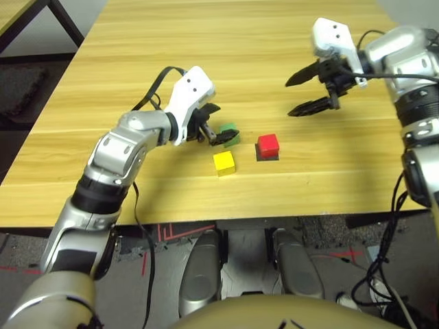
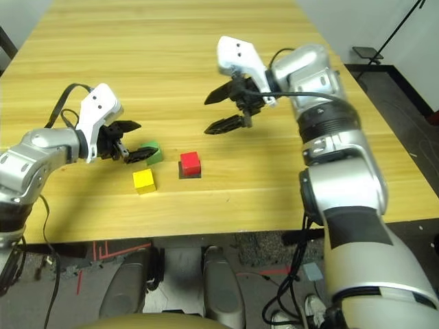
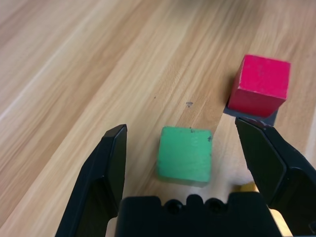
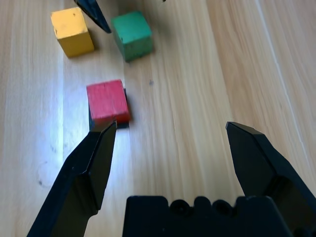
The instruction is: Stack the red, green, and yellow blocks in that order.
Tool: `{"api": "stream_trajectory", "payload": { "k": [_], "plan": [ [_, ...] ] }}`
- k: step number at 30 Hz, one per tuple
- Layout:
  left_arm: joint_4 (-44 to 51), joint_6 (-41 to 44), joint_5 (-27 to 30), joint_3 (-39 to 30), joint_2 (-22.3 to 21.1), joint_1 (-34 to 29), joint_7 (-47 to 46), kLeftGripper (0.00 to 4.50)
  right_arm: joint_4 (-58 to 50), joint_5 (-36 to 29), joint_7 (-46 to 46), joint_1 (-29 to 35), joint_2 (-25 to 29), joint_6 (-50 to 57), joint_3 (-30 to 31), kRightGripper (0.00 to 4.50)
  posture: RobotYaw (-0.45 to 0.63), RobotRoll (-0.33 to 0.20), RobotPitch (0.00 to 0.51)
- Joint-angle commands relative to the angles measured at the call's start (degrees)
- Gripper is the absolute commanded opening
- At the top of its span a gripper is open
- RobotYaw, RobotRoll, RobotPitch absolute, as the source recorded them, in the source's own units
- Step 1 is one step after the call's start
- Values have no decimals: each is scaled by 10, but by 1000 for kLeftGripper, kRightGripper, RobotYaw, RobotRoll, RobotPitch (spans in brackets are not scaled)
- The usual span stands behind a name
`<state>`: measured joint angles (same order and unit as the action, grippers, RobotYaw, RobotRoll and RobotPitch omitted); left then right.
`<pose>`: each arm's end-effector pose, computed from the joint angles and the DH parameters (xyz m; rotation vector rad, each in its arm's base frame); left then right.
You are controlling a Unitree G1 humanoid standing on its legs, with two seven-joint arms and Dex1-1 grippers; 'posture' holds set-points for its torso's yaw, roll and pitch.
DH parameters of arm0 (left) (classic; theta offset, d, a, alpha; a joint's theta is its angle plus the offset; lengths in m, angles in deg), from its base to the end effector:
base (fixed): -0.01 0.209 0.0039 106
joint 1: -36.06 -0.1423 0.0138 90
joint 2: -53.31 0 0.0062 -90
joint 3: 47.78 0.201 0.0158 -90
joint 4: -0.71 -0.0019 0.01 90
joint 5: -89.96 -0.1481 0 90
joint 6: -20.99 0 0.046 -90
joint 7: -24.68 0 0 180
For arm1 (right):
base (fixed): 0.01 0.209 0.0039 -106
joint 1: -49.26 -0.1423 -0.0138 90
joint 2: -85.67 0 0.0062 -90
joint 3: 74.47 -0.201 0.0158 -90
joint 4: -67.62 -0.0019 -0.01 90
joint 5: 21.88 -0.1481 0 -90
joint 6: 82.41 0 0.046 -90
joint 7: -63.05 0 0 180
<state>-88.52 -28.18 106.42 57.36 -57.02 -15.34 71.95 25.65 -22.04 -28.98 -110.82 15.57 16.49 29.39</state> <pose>0.3117 0.1910 0.1805 0.4133 0.3292 -0.9455 0.3835 -0.2319 0.2753 -0.6515 0.3420 1.3641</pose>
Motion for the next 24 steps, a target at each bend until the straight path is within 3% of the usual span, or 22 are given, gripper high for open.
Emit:
{"api": "stream_trajectory", "payload": {
  "k": [1, 12, 16, 21, 24],
  "plan": [
    [-39, -30, -27, 22, 13, 15, 19, 4500, -52, -22, 4, 25, 5, 42, -20, 4469, 335, -134, 121],
    [-127, -70, -94, 49, 29, 37, 59, 4500, -177, -52, 52, 81, 22, 140, -49, 4469, 280, -100, 120],
    [-146, -78, -109, 54, 31, 38, 77, 3801, -192, -60, 66, 87, 21, 154, -53, 4500, 274, -91, 122],
    [-161, -79, -118, 55, 42, 40, 88, 2068, -194, -69, 83, 86, 18, 161, -54, 4500, 272, -87, 125],
    [-159, -81, -116, 43, 56, 48, 83, 2071, -195, -69, 90, 88, 17, 165, -54, 4500, 275, -87, 126]
  ]
}}
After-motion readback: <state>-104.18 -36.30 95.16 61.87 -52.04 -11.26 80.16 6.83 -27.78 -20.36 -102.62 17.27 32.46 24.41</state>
